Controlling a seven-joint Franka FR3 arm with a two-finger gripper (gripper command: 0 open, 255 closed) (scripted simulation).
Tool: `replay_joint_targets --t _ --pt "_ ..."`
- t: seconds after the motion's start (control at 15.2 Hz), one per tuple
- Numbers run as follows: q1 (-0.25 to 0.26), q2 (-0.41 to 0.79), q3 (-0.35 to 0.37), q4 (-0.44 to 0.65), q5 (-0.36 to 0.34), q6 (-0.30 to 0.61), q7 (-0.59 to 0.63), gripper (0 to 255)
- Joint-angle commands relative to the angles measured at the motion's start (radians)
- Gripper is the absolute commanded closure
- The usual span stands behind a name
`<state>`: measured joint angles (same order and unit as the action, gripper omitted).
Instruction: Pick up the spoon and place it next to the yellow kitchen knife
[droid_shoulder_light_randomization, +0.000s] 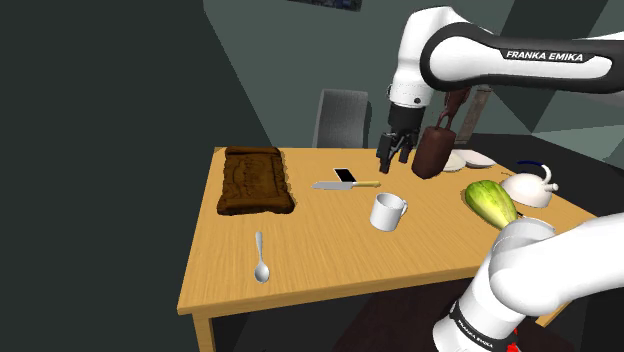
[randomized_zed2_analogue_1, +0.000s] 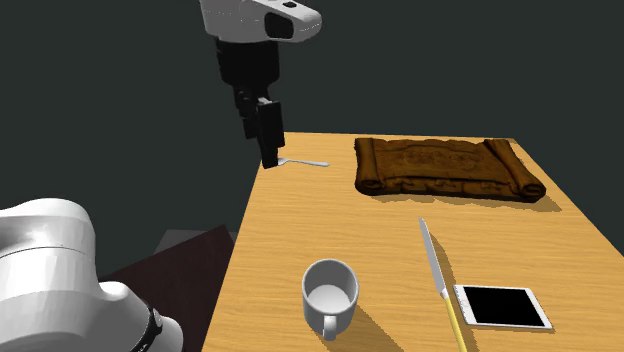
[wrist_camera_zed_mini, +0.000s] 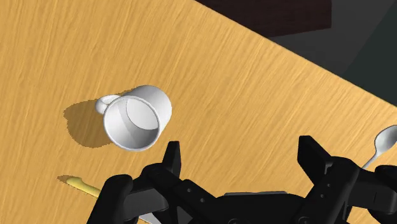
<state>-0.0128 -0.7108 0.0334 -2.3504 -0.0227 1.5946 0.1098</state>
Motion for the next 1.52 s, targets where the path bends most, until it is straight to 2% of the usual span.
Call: replay_joint_targets --t 0.0,0.73,1.12,1.45 --pt "0.004 0.024 0.024 -0.035 0.032 0.057 0.055 0" --pt "0.028 0.296 0.158 -0.054 0.18 0.355 0.323 0" --pt "0.039 0.497 0.219 0.008 0.222 0.51 0.458 0" --pt "0.051 0.681 0.254 0.097 0.228 0.622 0.57 0"
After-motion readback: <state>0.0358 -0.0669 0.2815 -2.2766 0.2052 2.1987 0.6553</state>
